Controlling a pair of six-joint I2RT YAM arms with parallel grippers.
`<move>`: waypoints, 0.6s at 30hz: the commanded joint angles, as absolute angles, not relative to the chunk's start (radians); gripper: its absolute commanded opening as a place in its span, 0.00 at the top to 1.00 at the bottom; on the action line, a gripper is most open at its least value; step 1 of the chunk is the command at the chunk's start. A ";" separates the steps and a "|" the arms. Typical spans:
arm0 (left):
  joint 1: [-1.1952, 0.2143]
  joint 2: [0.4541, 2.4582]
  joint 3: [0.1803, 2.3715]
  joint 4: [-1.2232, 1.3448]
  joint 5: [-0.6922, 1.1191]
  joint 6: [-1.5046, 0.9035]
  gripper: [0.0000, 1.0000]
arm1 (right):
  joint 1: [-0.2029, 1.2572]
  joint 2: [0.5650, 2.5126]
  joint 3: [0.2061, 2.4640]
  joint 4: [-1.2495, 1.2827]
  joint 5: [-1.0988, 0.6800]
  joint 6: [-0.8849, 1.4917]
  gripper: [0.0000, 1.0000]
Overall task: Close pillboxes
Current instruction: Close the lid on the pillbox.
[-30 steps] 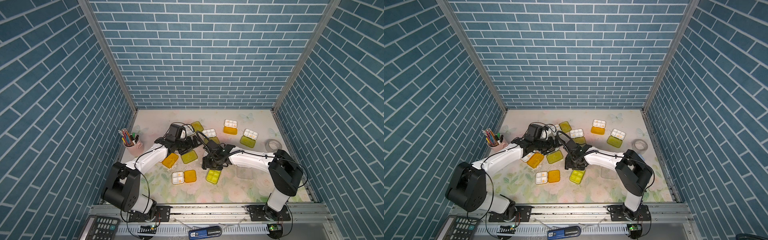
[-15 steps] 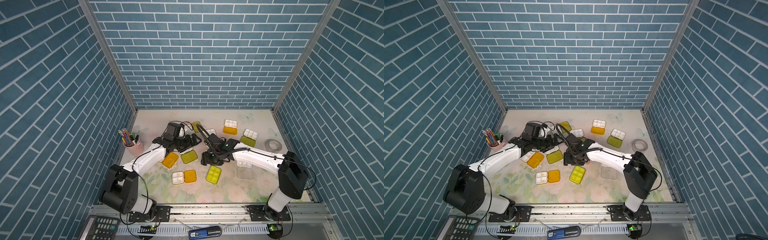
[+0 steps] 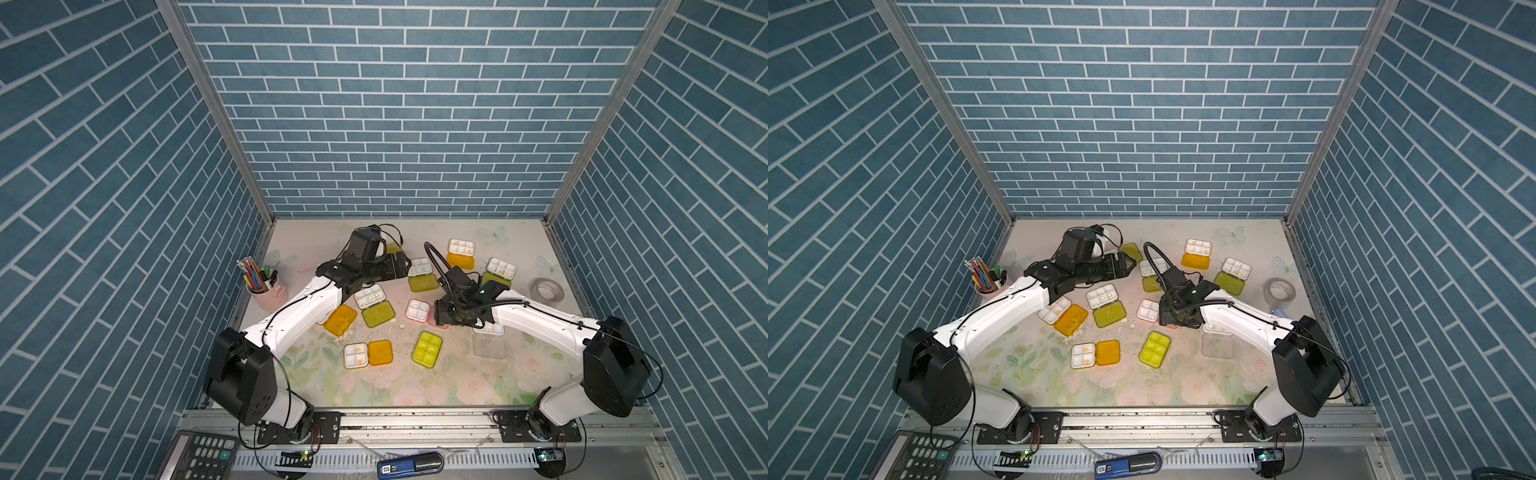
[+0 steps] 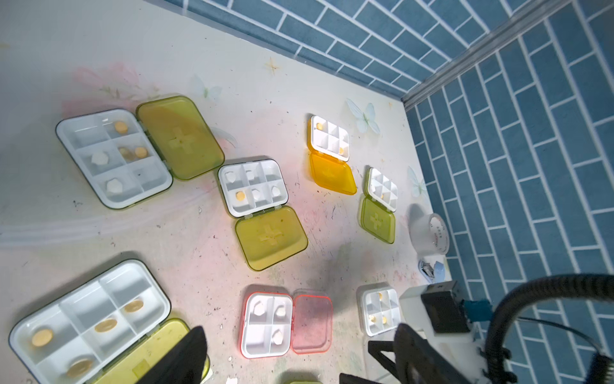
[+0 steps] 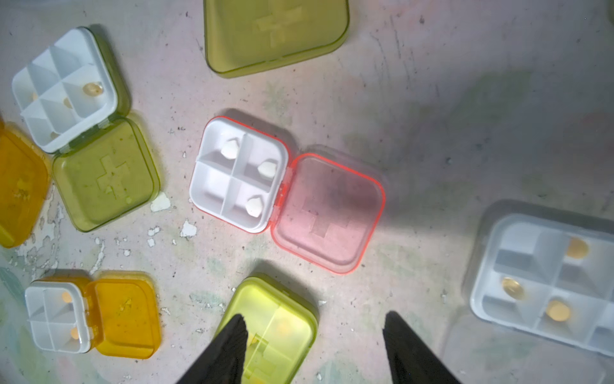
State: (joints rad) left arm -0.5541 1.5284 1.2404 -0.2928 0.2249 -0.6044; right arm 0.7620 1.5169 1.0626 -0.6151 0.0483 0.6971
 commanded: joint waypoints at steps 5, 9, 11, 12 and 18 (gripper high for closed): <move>-0.564 1.754 1.394 -0.424 0.343 -0.546 0.12 | 0.597 1.535 1.076 -0.576 -0.227 0.740 0.32; -0.551 1.791 1.371 -0.430 0.425 -0.569 0.11 | 0.575 1.535 1.035 -0.454 -0.262 0.849 0.32; -0.549 1.813 1.368 -0.425 0.472 -0.597 0.11 | 0.563 1.559 1.040 -0.443 -0.265 0.889 0.32; -0.548 1.820 1.368 -0.423 0.481 -0.602 0.11 | 0.560 1.570 1.044 -0.442 -0.262 0.904 0.32; -0.548 1.875 1.371 -0.453 0.489 -0.602 0.10 | 0.538 1.588 0.962 -0.287 -0.267 1.014 0.27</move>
State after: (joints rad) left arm -0.5522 1.8462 1.3735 -0.4145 0.4595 -0.6018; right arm 0.5533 1.5803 1.0092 -0.3824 -0.2455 0.9092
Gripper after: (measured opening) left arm 0.899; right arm 0.719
